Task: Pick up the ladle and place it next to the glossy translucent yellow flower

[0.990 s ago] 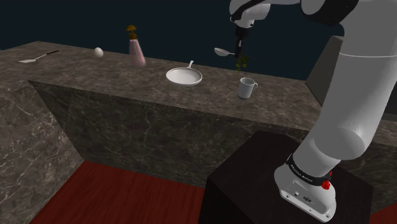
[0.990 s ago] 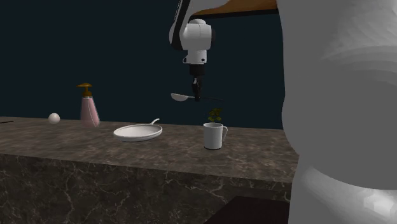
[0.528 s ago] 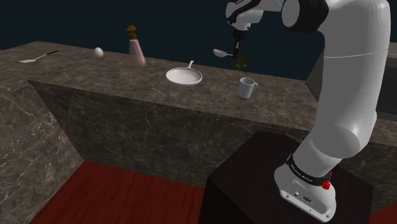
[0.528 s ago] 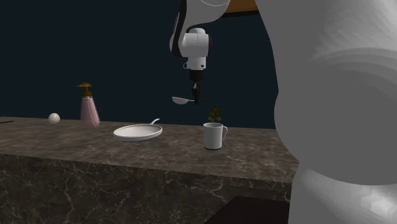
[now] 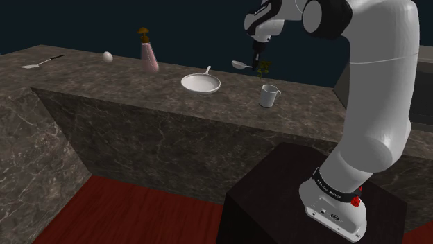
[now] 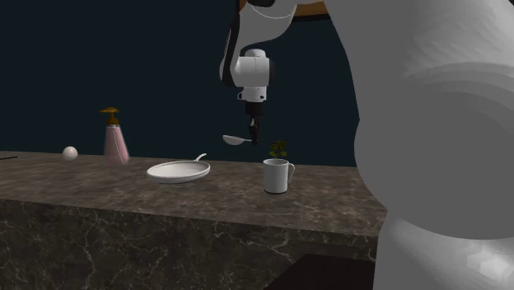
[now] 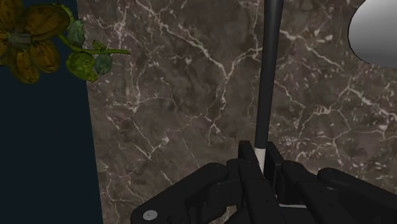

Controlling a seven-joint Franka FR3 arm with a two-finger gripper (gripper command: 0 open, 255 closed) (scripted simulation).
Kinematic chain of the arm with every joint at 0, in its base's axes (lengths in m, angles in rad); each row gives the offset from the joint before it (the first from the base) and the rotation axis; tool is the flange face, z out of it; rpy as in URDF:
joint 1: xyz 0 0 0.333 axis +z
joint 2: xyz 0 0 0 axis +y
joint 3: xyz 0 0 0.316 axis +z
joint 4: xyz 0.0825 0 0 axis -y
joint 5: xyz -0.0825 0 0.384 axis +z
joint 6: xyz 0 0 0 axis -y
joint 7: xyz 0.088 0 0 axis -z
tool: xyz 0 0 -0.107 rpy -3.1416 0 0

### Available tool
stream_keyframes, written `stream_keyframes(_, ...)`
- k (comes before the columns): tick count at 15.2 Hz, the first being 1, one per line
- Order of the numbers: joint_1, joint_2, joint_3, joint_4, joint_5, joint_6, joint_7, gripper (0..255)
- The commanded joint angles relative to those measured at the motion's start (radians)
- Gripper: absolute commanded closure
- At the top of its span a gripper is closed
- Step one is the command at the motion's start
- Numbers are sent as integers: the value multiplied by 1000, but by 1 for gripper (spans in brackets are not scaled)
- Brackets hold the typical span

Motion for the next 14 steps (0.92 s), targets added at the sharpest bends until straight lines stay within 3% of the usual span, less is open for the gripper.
stream_keyframes(1, -2, 9, 4, -13, 6, 21, -4, 255)
stream_keyframes(14, -21, 91, 37, -71, 57, 155, -34, 255)
